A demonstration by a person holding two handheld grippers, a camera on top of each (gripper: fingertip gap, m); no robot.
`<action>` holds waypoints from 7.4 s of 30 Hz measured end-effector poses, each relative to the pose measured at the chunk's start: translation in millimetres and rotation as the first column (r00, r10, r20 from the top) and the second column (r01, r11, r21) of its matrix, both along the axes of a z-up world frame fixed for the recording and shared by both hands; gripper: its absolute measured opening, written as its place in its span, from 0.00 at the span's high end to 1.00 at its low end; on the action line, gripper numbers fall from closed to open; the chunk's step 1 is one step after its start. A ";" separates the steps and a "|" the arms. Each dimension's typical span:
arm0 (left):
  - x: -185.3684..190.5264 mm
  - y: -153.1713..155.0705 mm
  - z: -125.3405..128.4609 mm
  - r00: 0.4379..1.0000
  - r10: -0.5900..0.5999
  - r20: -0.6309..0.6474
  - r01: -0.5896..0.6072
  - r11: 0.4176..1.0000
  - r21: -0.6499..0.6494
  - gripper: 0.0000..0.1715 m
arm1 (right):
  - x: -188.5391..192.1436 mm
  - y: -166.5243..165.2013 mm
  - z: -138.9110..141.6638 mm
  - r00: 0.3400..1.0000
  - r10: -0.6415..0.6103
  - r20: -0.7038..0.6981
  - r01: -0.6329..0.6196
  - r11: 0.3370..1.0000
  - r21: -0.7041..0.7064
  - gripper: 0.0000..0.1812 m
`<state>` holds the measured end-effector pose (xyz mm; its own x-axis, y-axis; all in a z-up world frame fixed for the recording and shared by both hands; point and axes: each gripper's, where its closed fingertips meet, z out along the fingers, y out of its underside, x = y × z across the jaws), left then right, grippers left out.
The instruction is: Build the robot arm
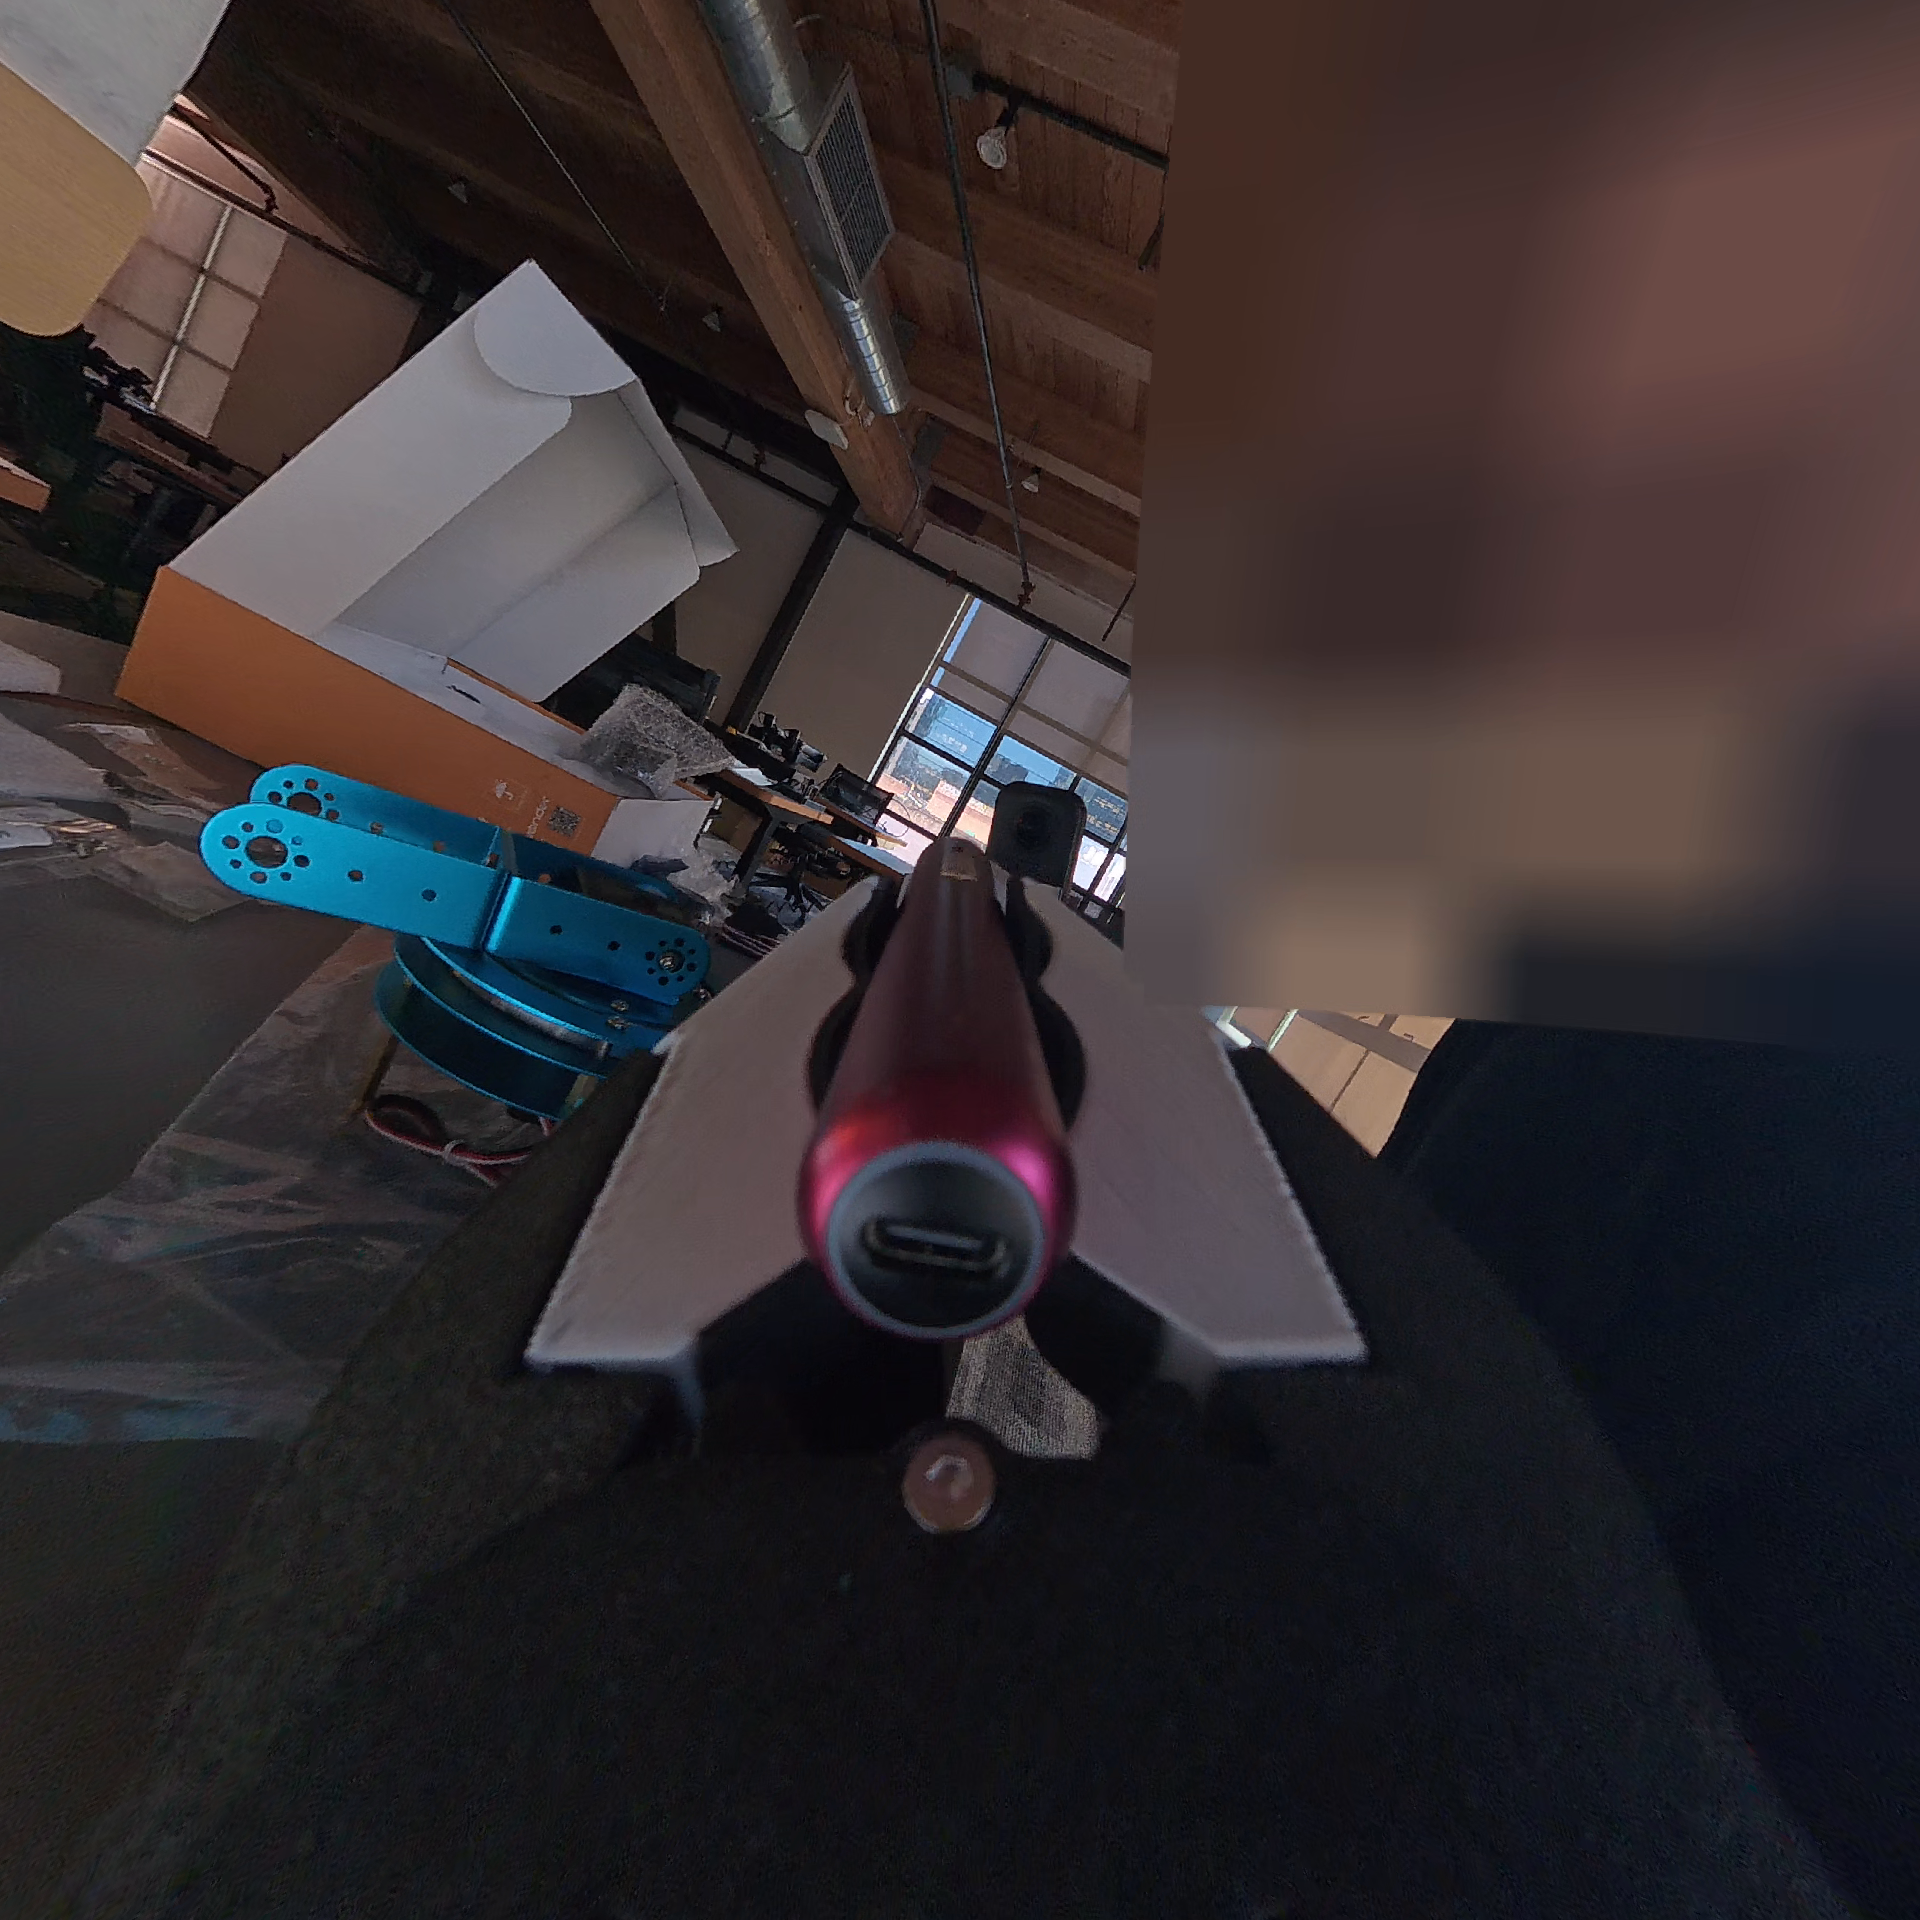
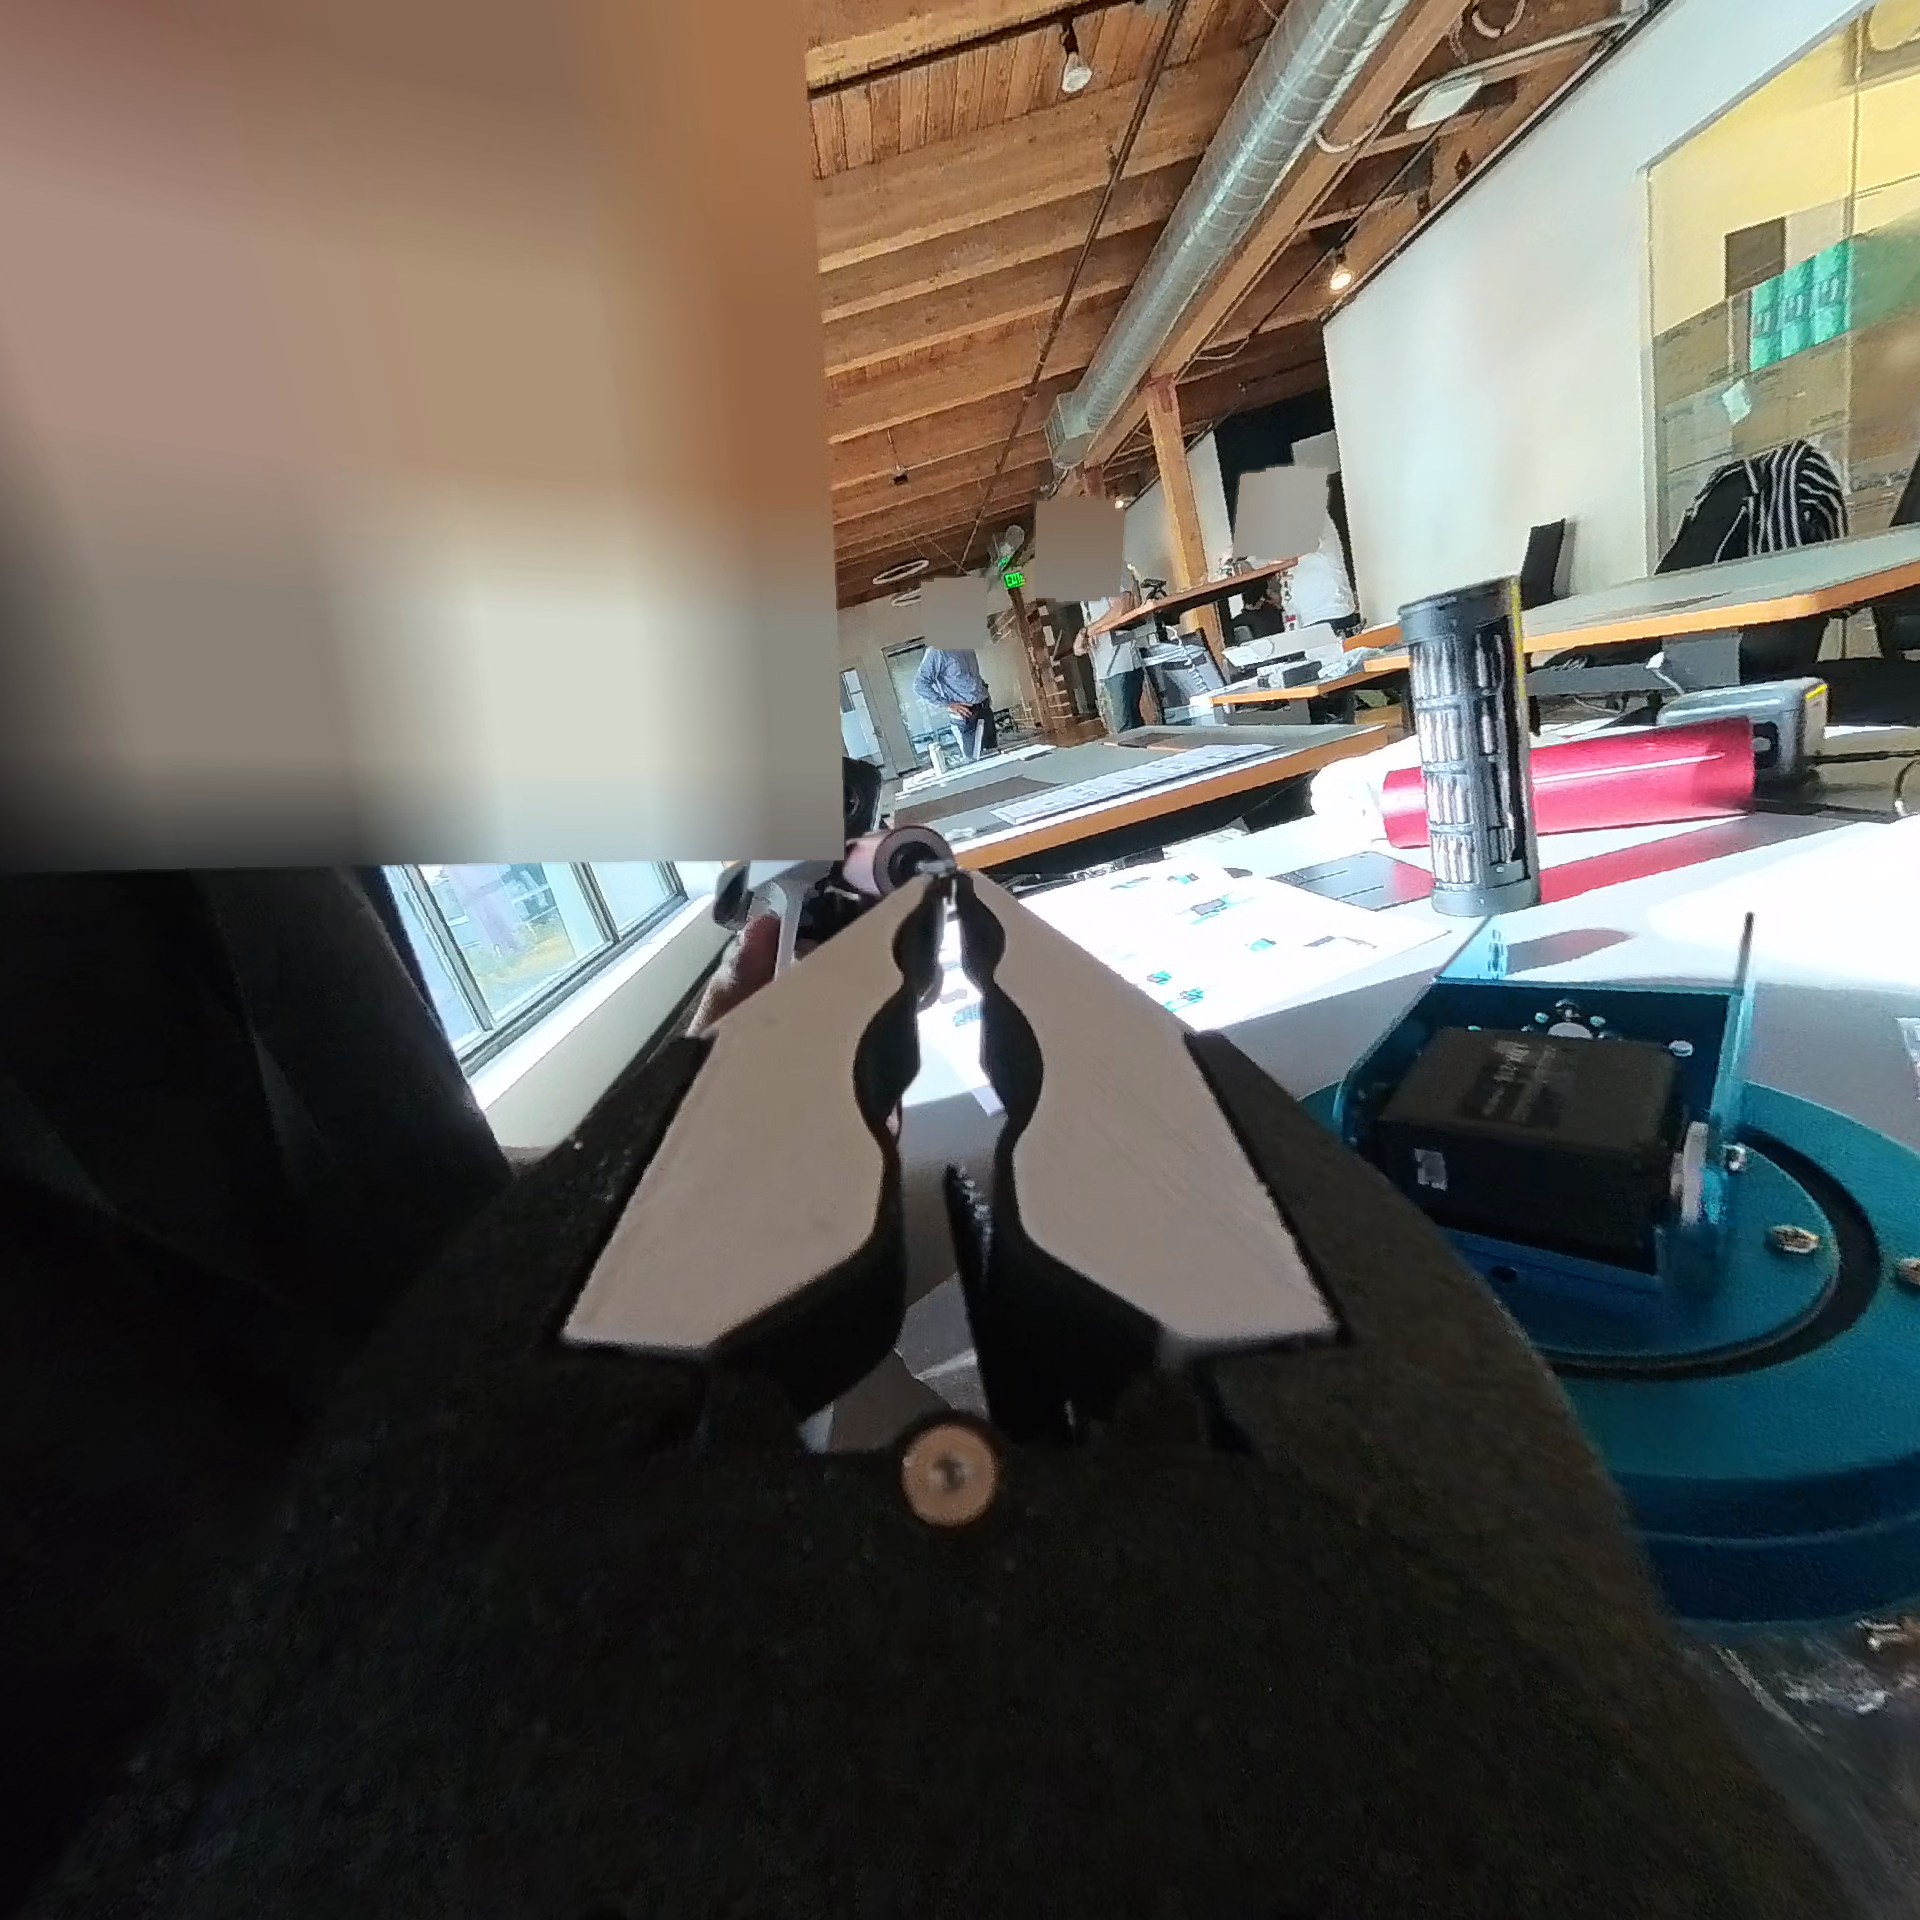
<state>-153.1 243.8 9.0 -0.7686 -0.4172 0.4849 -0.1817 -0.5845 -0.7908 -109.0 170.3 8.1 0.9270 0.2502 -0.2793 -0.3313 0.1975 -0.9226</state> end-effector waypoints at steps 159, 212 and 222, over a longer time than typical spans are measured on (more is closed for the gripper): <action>46.3 -1.8 -39.9 0.954 0.295 -0.057 -0.248 0.879 0.407 0.88 | 99.1 10.2 -72.6 0.900 -0.428 0.076 0.412 0.783 -0.466 0.69; 42.3 -4.8 -45.4 0.948 0.306 -0.092 -0.262 0.910 0.321 0.88 | 91.8 4.0 -59.4 0.923 -0.045 0.382 0.267 0.791 -0.550 0.60; 39.3 4.2 -44.2 0.920 0.390 -0.049 -0.345 0.862 0.372 0.88 | 83.0 14.1 -73.9 0.680 0.328 0.655 0.246 0.740 -0.626 0.70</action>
<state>-113.8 247.9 -35.1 -0.4720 -0.8167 0.3320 -0.1131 -0.3174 -0.9415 -26.0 184.4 -65.7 0.8852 0.3251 0.3329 0.4601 -0.5045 -0.7306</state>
